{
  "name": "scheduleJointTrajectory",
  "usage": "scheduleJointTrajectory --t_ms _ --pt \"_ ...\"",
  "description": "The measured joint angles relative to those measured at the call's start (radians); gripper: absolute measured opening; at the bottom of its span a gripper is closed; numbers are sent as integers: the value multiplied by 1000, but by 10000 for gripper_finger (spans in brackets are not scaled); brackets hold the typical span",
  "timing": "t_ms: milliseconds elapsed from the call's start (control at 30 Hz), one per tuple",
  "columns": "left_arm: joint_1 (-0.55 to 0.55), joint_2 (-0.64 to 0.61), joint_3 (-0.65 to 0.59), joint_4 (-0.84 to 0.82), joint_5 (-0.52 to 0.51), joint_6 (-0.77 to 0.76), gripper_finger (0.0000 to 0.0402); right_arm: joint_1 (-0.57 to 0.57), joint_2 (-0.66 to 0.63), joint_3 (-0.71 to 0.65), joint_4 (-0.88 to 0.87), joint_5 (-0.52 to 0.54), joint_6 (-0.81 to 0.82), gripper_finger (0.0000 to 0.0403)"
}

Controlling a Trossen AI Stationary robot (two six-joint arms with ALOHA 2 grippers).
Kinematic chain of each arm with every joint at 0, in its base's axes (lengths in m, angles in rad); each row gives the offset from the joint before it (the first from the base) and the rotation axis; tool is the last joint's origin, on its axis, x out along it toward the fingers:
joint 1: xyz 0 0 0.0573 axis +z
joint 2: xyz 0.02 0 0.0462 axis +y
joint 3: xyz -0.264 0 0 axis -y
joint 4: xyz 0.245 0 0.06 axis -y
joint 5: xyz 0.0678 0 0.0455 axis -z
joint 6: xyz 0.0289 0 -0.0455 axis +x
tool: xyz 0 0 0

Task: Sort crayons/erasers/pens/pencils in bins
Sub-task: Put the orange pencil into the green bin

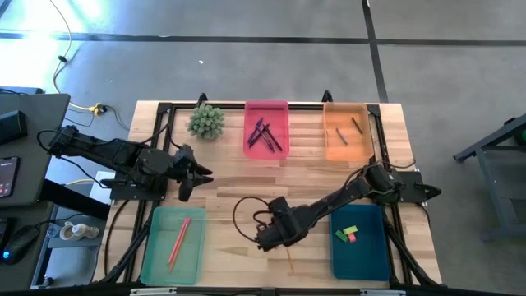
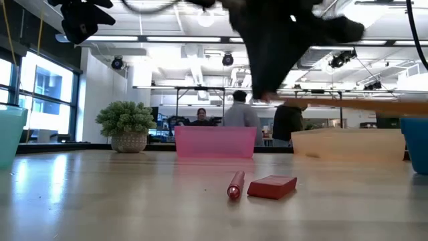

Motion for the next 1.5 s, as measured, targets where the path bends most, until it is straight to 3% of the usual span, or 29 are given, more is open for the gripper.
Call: scheduleJointTrajectory --t_ms 433,733,967,1233,1500 --pt "0 0 0 16 63 -99 222 -6 -3 307 -216 312 -72 12" --pt "-2 38 1 128 154 -93 229 -46 -3 458 -218 443 -239 12" --pt "-10 108 1 243 229 -23 229 -73 -35 460 -48 479 -442 12" --pt "-39 194 0 398 231 41 229 -89 -39 459 178 479 -666 12" --pt "-48 233 0 508 247 61 229 -93 -51 458 345 470 -789 12"
